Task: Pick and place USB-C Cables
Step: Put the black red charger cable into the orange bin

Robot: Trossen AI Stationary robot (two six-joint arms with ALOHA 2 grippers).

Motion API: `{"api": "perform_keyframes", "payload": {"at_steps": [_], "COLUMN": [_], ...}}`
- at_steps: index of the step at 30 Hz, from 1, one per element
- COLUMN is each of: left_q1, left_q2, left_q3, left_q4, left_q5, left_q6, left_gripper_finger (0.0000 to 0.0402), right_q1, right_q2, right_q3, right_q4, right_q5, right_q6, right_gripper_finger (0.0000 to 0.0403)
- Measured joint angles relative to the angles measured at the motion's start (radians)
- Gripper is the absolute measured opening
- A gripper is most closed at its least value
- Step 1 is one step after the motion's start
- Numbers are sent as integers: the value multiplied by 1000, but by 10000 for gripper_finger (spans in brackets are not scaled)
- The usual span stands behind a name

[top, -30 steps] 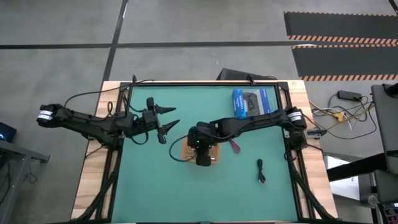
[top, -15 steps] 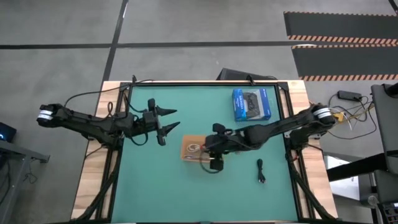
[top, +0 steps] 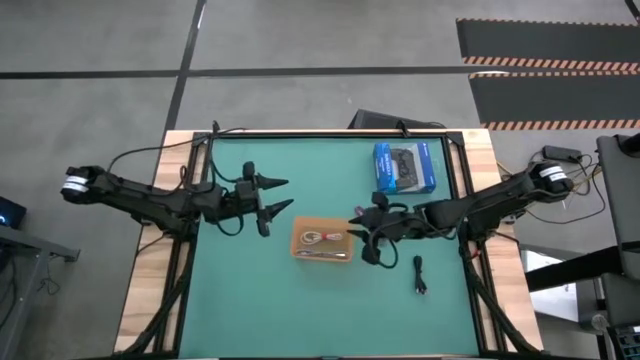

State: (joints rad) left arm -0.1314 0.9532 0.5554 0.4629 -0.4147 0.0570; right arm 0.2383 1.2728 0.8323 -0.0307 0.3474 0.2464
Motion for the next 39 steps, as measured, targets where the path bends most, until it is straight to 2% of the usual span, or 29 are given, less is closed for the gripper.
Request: {"api": "perform_keyframes", "payload": {"at_steps": [7, 19, 24, 33, 39], "left_q1": [0, 0, 0, 0, 0], "left_q2": [10, 10, 10, 25, 48], "left_q3": [1, 1, 1, 1, 1], "left_q4": [0, 10, 14, 27, 34], "left_q5": [1, 0, -1, -3, -2], "left_q6": [-3, -2, 0, 1, 1], "left_gripper_finger": [226, 226, 226, 226, 226], "right_q1": [17, 19, 17, 17, 16], "right_q2": [-51, -55, -25, 69, 164], "right_q3": [-130, -274, -325, -331, -296], "right_q4": [9, 11, 5, 24, 22], "right_q5": [49, 76, 123, 153, 155], "right_q6": [74, 188, 234, 308, 335], "right_gripper_finger": [105, 102, 96, 97, 119]}}
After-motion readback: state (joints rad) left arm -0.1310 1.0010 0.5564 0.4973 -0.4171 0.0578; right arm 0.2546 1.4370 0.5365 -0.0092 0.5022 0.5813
